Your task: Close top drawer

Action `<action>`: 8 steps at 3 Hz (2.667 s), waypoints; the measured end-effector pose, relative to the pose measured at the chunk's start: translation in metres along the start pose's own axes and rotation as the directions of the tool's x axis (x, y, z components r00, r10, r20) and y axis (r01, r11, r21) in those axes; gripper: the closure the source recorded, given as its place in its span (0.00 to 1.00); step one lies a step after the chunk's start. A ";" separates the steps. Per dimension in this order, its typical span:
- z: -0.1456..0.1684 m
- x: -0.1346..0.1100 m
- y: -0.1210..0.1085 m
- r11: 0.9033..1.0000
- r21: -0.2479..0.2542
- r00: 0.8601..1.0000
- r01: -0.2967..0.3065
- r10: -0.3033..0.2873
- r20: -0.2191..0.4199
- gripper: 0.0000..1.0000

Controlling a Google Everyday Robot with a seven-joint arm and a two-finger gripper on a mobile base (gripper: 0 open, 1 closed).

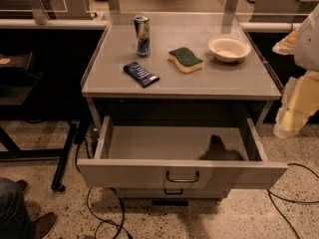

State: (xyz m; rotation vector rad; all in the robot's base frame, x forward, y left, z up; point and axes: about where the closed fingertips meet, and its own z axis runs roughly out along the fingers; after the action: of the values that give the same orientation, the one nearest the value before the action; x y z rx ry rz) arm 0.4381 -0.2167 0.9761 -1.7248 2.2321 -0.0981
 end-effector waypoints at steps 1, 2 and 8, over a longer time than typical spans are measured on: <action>0.000 0.000 0.000 1.000 0.000 1.000 0.000 0.000 0.000 0.00; 0.000 0.000 0.000 1.000 0.000 1.000 0.000 0.000 0.000 0.07; 0.008 0.023 0.007 0.998 0.054 0.997 -0.031 0.035 -0.073 1.00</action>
Offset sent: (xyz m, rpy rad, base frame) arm 0.0000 0.0000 0.0000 0.0000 0.0000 0.0000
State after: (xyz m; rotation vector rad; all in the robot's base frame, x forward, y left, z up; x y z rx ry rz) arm 0.4290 -0.2356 0.9624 -1.6821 2.2886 -0.2144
